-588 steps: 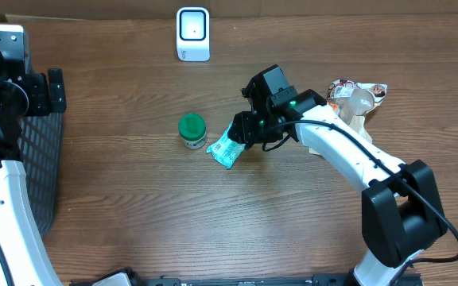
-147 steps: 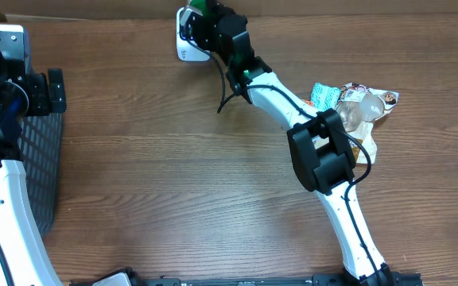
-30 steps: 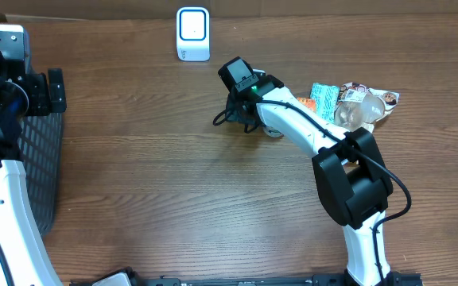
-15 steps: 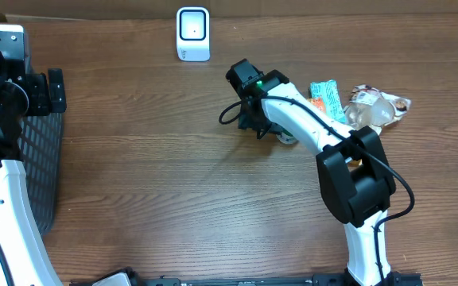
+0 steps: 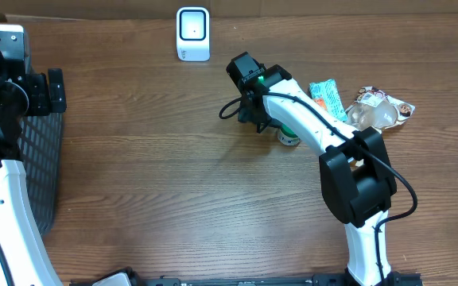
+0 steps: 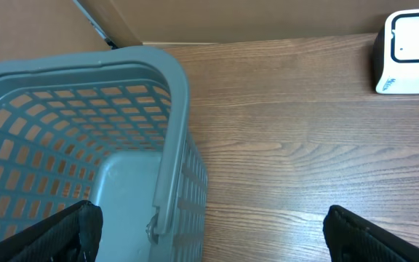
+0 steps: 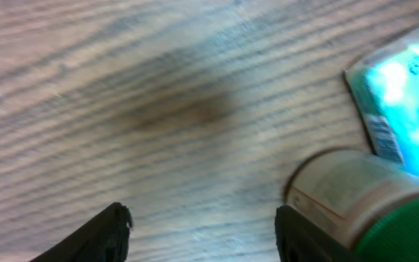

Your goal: Scan the item barcode

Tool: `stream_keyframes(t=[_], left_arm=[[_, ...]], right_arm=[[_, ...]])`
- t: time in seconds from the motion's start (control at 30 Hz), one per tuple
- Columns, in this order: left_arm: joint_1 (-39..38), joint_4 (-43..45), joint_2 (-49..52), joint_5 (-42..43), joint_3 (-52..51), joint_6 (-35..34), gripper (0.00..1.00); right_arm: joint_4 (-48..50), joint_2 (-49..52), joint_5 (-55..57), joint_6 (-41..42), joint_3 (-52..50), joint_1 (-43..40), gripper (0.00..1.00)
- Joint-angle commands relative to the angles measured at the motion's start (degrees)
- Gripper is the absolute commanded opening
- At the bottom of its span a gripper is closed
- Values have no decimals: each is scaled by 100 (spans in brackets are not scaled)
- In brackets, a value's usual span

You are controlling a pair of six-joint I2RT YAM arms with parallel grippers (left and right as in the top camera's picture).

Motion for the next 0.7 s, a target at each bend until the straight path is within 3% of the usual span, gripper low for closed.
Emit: stream_keyframes(t=[0.0,0.43,0.67], left_arm=[[20,22,-2,44,116,105,99],[20,22,-2,46,116,107,99],[20,22,-2,44,116,105,99]], right_arm=[[-173,-238,249,-2,157,-50,62],[-1263,-273,640,-11,160,-448,62],[-1370,-678,503,-463,221,-527,63]])
